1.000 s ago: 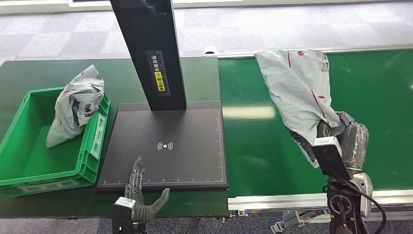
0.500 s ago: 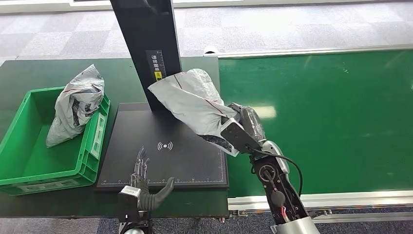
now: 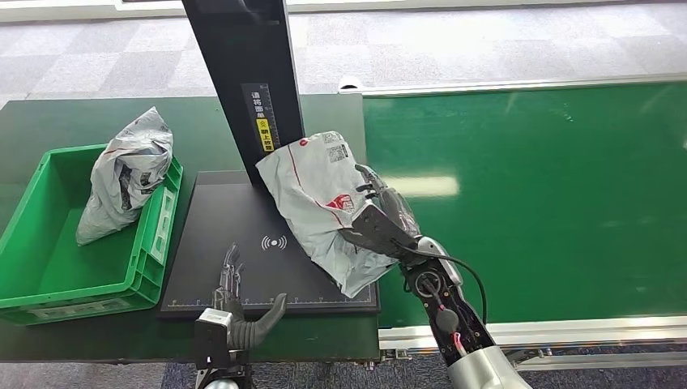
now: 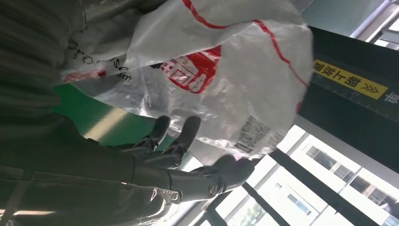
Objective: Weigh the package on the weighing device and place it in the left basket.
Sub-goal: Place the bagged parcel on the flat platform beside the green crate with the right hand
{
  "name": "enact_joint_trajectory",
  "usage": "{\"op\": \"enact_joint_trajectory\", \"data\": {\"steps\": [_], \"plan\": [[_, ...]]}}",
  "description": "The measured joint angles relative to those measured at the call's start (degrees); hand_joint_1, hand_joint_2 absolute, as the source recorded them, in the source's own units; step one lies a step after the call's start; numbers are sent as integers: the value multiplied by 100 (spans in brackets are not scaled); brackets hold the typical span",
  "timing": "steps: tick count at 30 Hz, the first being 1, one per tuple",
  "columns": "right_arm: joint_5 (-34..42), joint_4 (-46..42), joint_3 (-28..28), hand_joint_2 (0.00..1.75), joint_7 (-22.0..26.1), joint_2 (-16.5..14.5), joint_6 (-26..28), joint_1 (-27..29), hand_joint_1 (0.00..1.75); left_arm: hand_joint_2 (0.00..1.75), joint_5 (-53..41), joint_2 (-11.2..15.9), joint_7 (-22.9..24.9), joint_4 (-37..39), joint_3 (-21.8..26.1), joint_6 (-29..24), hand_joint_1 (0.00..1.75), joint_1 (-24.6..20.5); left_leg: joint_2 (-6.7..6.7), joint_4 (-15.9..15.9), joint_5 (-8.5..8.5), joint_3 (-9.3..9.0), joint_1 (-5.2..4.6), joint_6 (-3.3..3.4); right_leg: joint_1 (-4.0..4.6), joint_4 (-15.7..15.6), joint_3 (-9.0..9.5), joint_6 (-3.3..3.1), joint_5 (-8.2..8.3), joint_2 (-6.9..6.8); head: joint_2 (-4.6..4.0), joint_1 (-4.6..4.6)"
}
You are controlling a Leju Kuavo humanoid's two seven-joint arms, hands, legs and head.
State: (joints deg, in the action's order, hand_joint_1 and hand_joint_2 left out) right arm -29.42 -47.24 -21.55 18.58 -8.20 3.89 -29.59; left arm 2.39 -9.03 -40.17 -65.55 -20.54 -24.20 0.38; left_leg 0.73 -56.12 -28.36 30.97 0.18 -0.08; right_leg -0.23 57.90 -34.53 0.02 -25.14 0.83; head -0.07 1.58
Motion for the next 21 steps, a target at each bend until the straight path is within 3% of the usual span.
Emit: {"op": "enact_joint_trajectory", "data": {"steps": [6,10,14,21], "plan": [[338,-171,3,175,172,53,-118,100,0,175,-69,25,0,-55,33,-34,0,75,0,0,0,0,0,0,0,0,-2,0,0,0,0,-1],[1063,-1401,112,175,374,291,-227,624,0,175,-787,213,217,-488,30,300,0,124,0,-1,-2,5,-1,1,-1,-1,-6,1,-1,1,0,-1],[1160,-1895,180,175,423,377,-249,826,0,175,-1123,290,409,-734,31,493,0,76,-1,-1,-2,3,-1,1,-1,-1,-5,0,0,2,0,-1],[1328,-2246,205,175,597,375,-322,941,0,175,-3029,347,1345,-904,-165,1071,0,-430,0,-1,3,1,-1,0,-1,-1,-3,0,2,0,0,-1]]}}
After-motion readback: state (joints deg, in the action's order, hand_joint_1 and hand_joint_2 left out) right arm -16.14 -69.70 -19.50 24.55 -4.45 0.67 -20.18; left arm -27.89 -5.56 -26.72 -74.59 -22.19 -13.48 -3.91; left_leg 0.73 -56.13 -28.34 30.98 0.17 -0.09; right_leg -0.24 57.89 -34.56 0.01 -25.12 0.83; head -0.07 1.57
